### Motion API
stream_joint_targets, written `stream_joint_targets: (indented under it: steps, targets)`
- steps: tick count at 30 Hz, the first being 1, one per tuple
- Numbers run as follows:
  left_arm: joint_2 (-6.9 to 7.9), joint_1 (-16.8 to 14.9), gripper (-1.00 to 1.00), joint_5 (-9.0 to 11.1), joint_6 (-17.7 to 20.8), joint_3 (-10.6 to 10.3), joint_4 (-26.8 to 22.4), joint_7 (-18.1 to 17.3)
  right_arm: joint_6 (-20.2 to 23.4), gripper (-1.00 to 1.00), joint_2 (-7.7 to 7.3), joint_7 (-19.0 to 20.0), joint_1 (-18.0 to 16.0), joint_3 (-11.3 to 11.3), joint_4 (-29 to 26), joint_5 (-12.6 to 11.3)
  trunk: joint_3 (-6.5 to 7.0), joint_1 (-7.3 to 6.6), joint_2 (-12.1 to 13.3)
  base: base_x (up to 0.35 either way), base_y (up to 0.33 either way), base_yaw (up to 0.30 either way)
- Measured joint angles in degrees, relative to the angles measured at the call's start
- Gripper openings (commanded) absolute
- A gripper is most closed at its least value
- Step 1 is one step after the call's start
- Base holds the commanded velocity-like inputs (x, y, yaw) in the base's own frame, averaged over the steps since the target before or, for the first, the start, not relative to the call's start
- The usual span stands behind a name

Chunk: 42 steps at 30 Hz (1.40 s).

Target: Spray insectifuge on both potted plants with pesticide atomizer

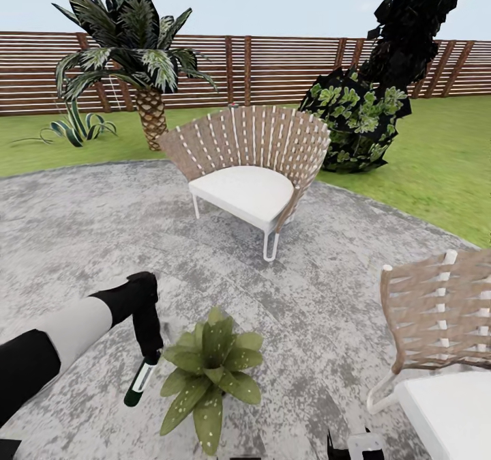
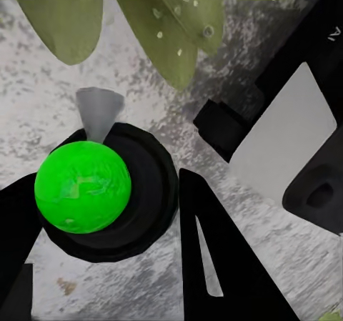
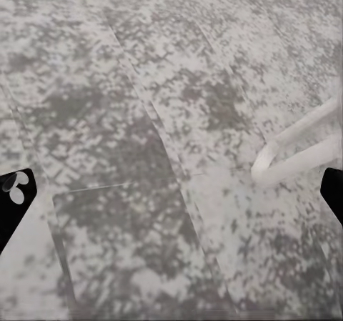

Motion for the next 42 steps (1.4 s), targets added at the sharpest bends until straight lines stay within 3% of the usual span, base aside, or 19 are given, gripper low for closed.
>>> stream_joint_targets:
  steps: [5, 8, 11, 15, 17, 23, 26, 30, 36, 38, 41, 42]
  targets:
    - [1.32, 0.31, -1.00, -0.10, -0.38, -0.33, 0.70, 0.23, 0.02, 1.00, 0.01, 0.00, 0.00, 0.00, 0.01, 0.00, 0.00, -0.03, 0.00, -0.032, 0.000, 0.000]
    - [4.90, 1.02, -1.00, -0.14, -2.06, -0.39, 0.85, 0.57, 0.02, 1.00, 0.01, 0.00, 0.00, 0.00, 0.04, 0.00, 0.00, -0.03, 0.00, -0.001, 0.000, 0.000]
    - [6.93, 2.14, -1.00, 0.03, -4.26, 0.01, 0.97, 1.61, 0.02, 1.00, -0.01, 0.00, 0.01, 0.00, 0.08, 0.00, 0.00, -0.03, 0.00, 0.000, 0.000, 0.000]
    - [6.52, 5.59, -1.00, 0.49, -4.49, 0.59, 0.48, 5.37, 0.02, 1.00, 0.04, 0.00, 0.00, 0.00, 0.08, 0.00, 0.00, -0.03, 0.00, 0.000, 0.000, 0.000]
    - [5.88, 6.01, -1.00, 2.04, -4.53, 2.51, 0.17, 6.74, 0.02, 1.00, 0.01, 0.00, 0.01, 0.00, 0.09, 0.00, 0.00, -0.03, 0.00, 0.000, 0.000, 0.000]
    - [5.76, 8.53, -1.00, 3.20, -4.91, 4.53, 0.24, 7.32, 0.02, 1.00, -0.01, 0.00, 0.00, 0.00, 0.09, 0.00, 0.00, -0.03, 0.00, 0.000, 0.000, 0.000]
    - [5.15, 7.38, -1.00, 3.34, -4.83, 4.38, -0.40, 6.73, 0.02, 1.00, 0.02, 0.00, 0.00, 0.00, 0.09, 0.00, 0.01, -0.04, 0.00, 0.000, 0.000, 0.000]
    - [5.90, 6.46, -1.00, 2.96, -7.50, 4.38, -4.56, 6.09, 0.02, 1.00, 0.03, 0.00, 0.00, 0.00, 0.09, 0.00, 0.00, -0.03, 0.00, 0.000, 0.000, 0.000]
    - [6.05, 3.21, -1.00, 2.72, -8.48, 4.28, -5.27, 1.77, 0.08, 1.00, 0.05, 0.01, 0.00, 0.00, 0.09, 0.00, 0.01, -0.03, 0.00, 0.000, 0.000, 0.000]
    - [6.83, 3.17, -1.00, 2.56, -8.57, 4.12, -5.19, 1.53, 0.08, 1.00, 0.00, 0.01, 0.00, 0.00, 0.09, 0.00, 0.00, -0.03, 0.00, 0.000, 0.000, 0.000]
    - [10.86, 3.90, -1.00, 2.43, -8.78, 3.62, -5.22, 1.57, 0.04, 1.00, 0.01, 0.01, 0.00, 0.01, 0.09, 0.00, 0.00, -0.03, 0.00, 0.000, 0.000, 0.000]
    - [10.89, 4.03, -1.00, 2.48, -8.79, 3.68, -5.24, 1.65, 0.03, 1.00, 0.03, 0.02, 0.00, 0.00, 0.09, 0.00, 0.00, -0.03, 0.00, 0.000, 0.000, 0.000]
